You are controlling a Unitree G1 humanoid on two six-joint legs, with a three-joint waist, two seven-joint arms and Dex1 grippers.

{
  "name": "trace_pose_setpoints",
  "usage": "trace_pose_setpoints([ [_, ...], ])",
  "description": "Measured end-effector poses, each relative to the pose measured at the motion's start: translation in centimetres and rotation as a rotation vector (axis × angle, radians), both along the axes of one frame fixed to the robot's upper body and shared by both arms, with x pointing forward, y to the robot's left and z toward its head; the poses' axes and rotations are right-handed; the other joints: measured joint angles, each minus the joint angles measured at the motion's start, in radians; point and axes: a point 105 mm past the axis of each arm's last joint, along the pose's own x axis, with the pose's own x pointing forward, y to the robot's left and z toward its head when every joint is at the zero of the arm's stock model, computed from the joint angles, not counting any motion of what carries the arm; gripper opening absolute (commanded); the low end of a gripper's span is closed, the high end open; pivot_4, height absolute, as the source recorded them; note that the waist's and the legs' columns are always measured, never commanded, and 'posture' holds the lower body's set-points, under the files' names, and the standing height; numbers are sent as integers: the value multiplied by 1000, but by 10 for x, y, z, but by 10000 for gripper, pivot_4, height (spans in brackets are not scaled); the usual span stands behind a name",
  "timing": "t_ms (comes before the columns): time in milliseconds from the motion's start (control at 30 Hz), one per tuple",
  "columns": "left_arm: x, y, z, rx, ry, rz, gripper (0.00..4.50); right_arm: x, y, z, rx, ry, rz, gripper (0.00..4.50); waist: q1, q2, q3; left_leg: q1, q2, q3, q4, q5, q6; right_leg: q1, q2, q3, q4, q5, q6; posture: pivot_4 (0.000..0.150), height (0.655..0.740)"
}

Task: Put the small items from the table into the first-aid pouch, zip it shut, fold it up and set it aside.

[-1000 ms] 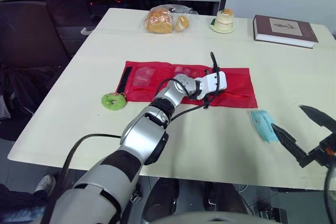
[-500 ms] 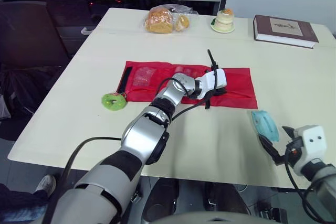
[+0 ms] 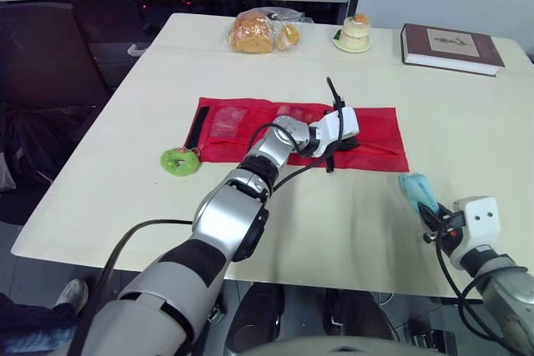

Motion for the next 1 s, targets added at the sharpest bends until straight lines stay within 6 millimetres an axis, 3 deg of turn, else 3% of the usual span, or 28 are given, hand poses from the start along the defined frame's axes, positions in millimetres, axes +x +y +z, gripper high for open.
trace_pose_setpoints([
  [167,-1,-1,1,-10,10,-7,0,2,5,4,13,0,20,341,-1,0,0,0,0,0,0,0,0,0,0,0,0,0,0,1500,7289],
  [333,-4,-6,2,-31,33,-24,0,18,32,26,52,-37,107,341,-8,0,0,-1,0,-1,0,0,0,0,0,-1,0,0,0,1500,7289],
  [467,-7,-10,6,-42,32,-45,0,28,47,28,62,-23,139,341,-10,0,0,-1,0,-1,0,0,0,0,0,-1,0,0,0,1500,7289],
  [633,-9,-14,9,-53,34,-66,0,45,47,18,68,27,80,341,-14,0,0,-1,0,-1,0,0,0,0,0,-1,0,0,0,1500,7289],
  [1000,-21,-25,14,-75,32,-144,0,79,53,25,151,-1,-38,341,-20,0,0,-1,0,-1,0,0,0,0,0,-1,0,0,0,1500,7289],
])
